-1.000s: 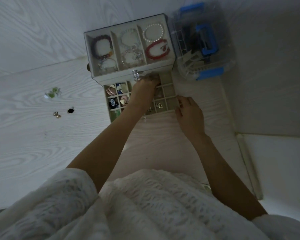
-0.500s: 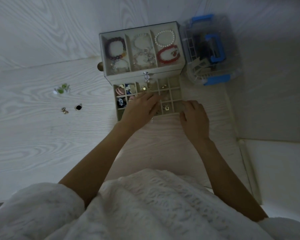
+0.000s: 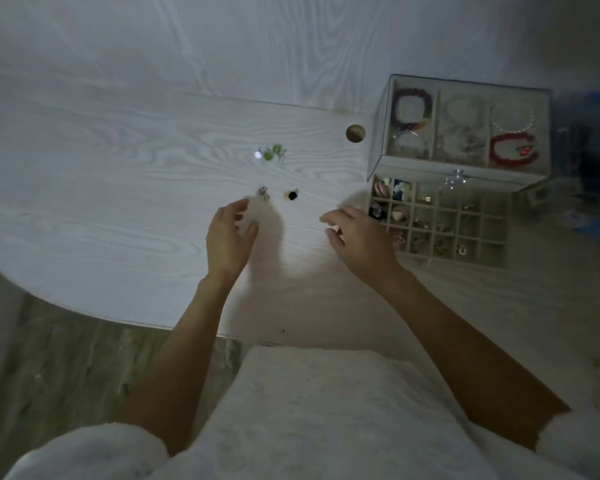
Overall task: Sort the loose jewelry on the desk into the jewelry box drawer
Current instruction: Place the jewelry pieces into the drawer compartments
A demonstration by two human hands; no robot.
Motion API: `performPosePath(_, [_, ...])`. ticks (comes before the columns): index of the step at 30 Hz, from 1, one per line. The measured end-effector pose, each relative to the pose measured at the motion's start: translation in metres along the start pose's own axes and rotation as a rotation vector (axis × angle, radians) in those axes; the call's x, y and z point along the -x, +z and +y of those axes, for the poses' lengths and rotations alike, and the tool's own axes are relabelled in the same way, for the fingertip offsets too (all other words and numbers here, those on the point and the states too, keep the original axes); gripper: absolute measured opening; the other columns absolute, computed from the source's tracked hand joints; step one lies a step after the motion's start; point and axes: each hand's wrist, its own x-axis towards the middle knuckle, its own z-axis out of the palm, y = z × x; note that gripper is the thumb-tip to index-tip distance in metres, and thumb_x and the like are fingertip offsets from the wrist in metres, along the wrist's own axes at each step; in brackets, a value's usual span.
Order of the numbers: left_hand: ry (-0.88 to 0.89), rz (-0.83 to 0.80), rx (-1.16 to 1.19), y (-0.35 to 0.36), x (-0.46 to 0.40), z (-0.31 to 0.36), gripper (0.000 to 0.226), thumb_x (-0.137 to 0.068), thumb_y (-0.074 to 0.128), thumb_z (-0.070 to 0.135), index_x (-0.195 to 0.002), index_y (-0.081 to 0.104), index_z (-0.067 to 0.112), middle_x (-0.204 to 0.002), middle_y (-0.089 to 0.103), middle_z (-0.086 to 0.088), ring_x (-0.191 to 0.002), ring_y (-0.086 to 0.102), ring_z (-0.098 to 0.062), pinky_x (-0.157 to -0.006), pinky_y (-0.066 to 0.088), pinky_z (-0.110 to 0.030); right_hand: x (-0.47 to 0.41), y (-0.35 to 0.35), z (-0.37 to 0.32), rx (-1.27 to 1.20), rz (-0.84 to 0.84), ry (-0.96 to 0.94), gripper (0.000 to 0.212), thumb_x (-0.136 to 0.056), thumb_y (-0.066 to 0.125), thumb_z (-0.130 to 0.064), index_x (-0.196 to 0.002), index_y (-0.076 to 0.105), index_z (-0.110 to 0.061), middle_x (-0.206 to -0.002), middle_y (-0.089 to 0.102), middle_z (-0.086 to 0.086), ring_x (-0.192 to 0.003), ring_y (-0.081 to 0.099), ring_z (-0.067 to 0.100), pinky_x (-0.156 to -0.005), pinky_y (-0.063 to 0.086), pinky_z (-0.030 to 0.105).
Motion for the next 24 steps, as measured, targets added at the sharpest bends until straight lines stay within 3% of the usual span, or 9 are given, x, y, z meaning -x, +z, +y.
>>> performPosePath(3, [-0.005,-0.018,0.012,-0.004,-0.030,-0.005,0.045,-0.083,0.065,0.018,-0.125,0.052,0.014,-0.121,0.056,-0.006,-0.100,0.057,-0.015,-0.083,0.049,-0.027,-0.046,0.022,-0.012,0.017,-0.010,0.005,0.025,-0.086,0.058,-0.008,-0.110,0.062,-0.009,-0.106,0.060,0.009,-0.093,0.058,0.025,-0.072,0.051,0.037])
performPosePath(8, [0.122,-0.098,-0.078,0.009,-0.060,-0.003,0.047,-0.081,0.068,0.020,-0.125,0.054,0.014,-0.120,0.054,-0.007,-0.094,0.058,-0.016,-0.078,0.041,-0.020,-0.092,0.045,-0.018,0.065,-0.023,0.014,0.034,-0.086,0.058,-0.007,-0.120,0.060,-0.010,-0.118,0.058,0.011,-0.106,0.051,0.028,-0.083,0.049,0.038])
performPosePath(17, [0.381,-0.145,-0.193,0.012,-0.079,0.000,0.014,-0.081,0.064,0.010,-0.094,0.070,0.007,-0.095,0.065,-0.013,-0.082,0.061,-0.027,-0.070,0.048,-0.032,-0.098,0.058,-0.016,0.094,-0.089,0.027,0.021,-0.086,0.054,-0.006,-0.102,0.068,-0.005,-0.098,0.062,0.011,-0.087,0.056,0.027,-0.070,0.048,0.038])
performPosePath(20, [0.386,-0.163,-0.210,0.011,-0.081,0.000,0.009,-0.081,0.064,0.011,-0.088,0.069,0.008,-0.089,0.065,-0.012,-0.078,0.061,-0.026,-0.065,0.044,-0.030,-0.097,0.060,-0.017,0.083,-0.094,0.080,0.011,-0.085,0.054,-0.007,-0.091,0.062,-0.002,-0.095,0.058,0.013,-0.082,0.054,0.027,-0.067,0.047,0.038])
performPosePath(24, [0.342,-0.227,-0.242,0.013,-0.082,0.001,0.009,-0.081,0.063,0.011,-0.089,0.067,0.008,-0.088,0.064,-0.013,-0.079,0.060,-0.027,-0.066,0.037,-0.025,-0.095,0.059,-0.017,0.008,-0.136,0.167,0.008,-0.084,0.052,-0.004,-0.090,0.056,-0.001,-0.097,0.054,0.014,-0.084,0.050,0.026,-0.069,0.040,0.030])
